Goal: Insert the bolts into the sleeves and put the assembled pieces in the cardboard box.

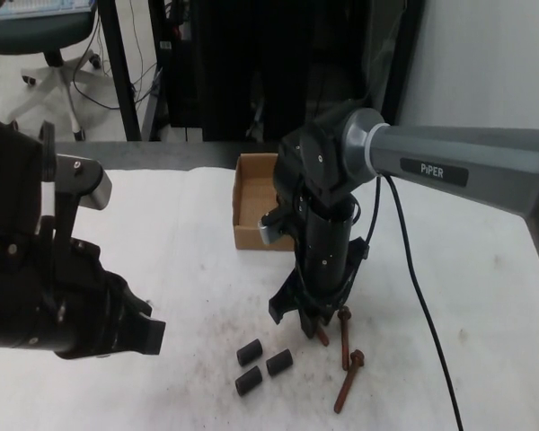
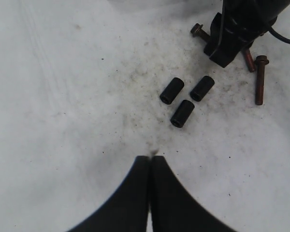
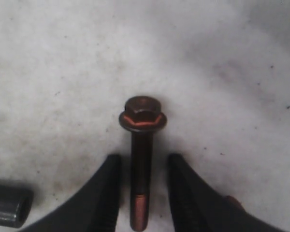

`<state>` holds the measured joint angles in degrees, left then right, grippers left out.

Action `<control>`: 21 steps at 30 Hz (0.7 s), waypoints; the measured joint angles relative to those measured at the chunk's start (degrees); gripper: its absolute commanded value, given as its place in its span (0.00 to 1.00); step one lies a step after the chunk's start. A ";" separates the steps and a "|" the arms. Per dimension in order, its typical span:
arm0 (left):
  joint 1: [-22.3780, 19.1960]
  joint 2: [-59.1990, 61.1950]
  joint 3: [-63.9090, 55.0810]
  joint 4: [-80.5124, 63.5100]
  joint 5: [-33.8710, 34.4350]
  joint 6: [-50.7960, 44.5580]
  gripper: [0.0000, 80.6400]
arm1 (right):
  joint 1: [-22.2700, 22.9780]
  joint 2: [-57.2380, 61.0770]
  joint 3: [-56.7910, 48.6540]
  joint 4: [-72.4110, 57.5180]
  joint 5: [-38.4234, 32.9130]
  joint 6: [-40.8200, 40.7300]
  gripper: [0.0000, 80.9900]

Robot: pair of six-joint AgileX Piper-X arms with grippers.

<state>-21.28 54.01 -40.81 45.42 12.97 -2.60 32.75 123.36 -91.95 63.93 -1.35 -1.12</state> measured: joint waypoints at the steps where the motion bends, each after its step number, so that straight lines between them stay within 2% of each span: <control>1: 0.00 0.00 0.00 0.00 0.00 0.00 0.00 | 0.00 0.00 0.00 -0.16 0.00 0.00 0.39; 21: 0.00 0.00 0.00 0.00 0.00 0.00 0.00 | 0.00 0.00 0.25 -6.73 0.08 0.00 0.39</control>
<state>-21.28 54.01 -40.81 45.42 12.97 -2.60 32.75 123.36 -91.70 57.20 -1.27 -1.12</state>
